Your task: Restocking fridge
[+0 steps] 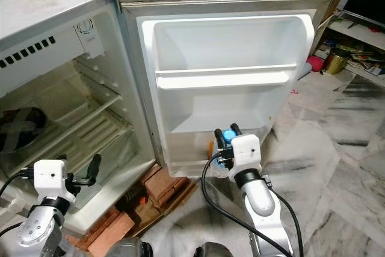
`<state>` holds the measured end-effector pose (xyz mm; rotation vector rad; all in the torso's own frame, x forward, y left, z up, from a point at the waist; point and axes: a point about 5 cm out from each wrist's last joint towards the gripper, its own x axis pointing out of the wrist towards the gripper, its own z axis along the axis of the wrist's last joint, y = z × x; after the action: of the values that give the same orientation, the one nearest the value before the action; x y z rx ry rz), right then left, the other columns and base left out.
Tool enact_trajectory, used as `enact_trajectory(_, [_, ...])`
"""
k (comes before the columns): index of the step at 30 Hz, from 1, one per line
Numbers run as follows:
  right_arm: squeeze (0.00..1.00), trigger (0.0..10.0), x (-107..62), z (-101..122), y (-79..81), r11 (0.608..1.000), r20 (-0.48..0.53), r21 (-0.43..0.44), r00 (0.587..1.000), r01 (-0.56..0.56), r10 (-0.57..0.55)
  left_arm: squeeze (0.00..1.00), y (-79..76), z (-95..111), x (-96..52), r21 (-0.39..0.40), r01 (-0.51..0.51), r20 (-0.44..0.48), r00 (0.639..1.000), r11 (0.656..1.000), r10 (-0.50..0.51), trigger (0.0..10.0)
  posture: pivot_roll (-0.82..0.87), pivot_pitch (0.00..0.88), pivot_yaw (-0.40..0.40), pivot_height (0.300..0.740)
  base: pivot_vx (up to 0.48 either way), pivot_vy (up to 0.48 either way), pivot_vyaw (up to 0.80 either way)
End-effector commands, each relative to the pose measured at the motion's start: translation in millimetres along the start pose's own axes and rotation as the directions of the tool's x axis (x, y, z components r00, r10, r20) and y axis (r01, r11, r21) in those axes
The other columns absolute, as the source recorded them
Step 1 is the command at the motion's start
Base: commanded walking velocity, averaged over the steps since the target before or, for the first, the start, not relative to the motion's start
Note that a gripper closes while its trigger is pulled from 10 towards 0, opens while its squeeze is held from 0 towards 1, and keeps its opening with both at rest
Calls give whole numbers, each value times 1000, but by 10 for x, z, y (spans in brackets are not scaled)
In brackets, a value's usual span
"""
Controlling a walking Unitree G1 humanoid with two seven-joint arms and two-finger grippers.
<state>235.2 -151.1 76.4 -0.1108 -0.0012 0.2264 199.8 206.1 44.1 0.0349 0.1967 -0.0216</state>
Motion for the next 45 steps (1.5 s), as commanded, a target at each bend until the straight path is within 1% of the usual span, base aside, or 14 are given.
enact_trajectory(1, [0,10000,89,151,62,1000,67,-4,997,-31,31,0,-33,60,20,-1,12,26,1000,1000,-12,10000,17,40,-9,740,307,0,800])
enact_trajectory(5, [0,10000,94,156,70,999,63,13,998,-29,29,0,-31,75,34,-7,9,29,1000,1000,-9,10000,18,40,-13,740,313,0,761])
enact_trajectory(9, [0,10000,93,142,75,999,55,11,998,-31,30,0,-42,101,80,-2,22,35,999,1000,-22,10000,15,41,-11,740,314,0,0])
enact_trajectory(18, [0,10000,86,133,61,1000,48,8,999,-19,19,0,-89,111,109,-3,41,40,998,999,-41,10000,7,42,-10,740,267,0,0])
enact_trajectory(20, [0,10000,77,128,52,1000,44,7,999,-14,14,0,-96,108,104,-15,37,39,999,999,-36,10000,7,43,-12,740,0,0,0])
enact_trajectory(25, [0,10000,13,83,15,1000,20,10,1000,6,-6,0,-87,90,74,-12,31,30,999,999,-31,10000,12,52,-16,740,0,0,0])
enact_trajectory(29, [0,10000,-32,54,15,1000,6,19,1000,15,-15,0,-73,94,51,-10,29,27,999,1000,-28,10000,15,62,-15,740,0,0,0])
enact_trajectory(36, [0,10000,-32,42,47,999,-3,30,1000,13,-13,0,-57,109,27,0,30,22,999,1000,-30,10000,22,87,-12,740,0,0,0])
enact_trajectory(39, [0,10000,-25,1,48,999,-24,36,1000,16,-15,0,-38,106,15,7,29,16,999,1000,-29,10000,28,90,-9,740,0,0,0])
enact_trajectory(45, [0,10000,2,19,33,999,-16,44,1000,23,-22,0,-43,122,42,14,32,16,999,999,-32,10000,26,89,-8,700,0,0,0])
